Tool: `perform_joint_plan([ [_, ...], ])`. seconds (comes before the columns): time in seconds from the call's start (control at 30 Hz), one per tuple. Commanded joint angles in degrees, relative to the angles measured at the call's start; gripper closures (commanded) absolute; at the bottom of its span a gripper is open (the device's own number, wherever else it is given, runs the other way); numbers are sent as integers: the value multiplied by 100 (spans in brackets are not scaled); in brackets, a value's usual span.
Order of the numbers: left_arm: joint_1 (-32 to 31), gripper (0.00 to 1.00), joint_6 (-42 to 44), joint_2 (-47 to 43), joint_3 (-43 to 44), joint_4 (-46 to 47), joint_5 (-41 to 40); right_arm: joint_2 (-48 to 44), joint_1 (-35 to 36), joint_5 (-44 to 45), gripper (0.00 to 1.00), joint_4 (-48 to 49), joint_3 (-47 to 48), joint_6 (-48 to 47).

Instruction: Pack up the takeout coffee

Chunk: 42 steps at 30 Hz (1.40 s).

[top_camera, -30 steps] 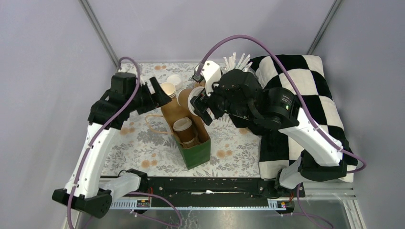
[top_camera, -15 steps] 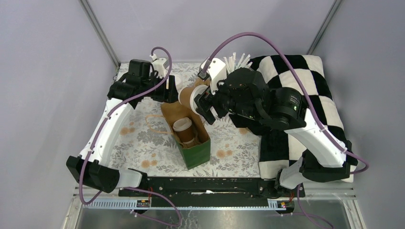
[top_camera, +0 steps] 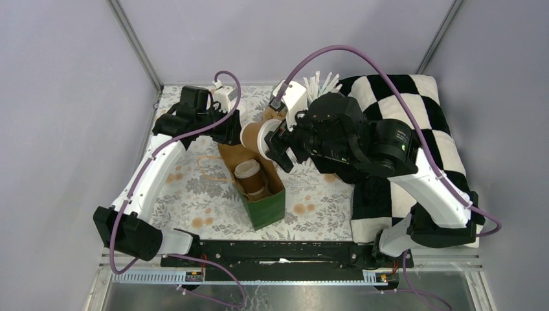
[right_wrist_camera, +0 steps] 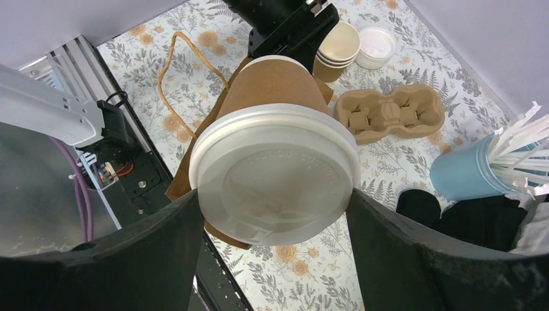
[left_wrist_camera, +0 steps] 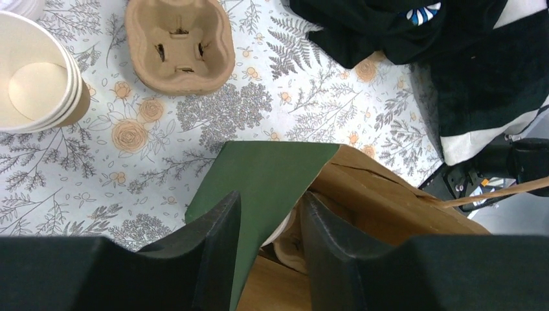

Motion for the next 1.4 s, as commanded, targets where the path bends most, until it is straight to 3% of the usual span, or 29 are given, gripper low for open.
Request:
perform_joint_plan([
  [0.0,-45,61,161,-154,-6,538,-105,33,22,-186,64,-1,37,-122],
  [0.23,-317,79,514,-691,-392,1040,-364,358,22,-369,65,-364,403,-144],
  [0.37,-392,100,501,-737,-485,1009,-324,456,26,-376,65,-440,495,-64],
  [0.63,-758,100,-326,-1705,-1349,2028,-1559,832,22,-204,67,-931,568,352],
  [0.93,-819,100,-1336,-2463,-1917,2321,-2389,1634,29,37,69,-1754,1354,526],
  [1.37,-856,100,-1687,-3029,-2395,2529,-2235,2369,259,298,70,-2116,1698,530],
])
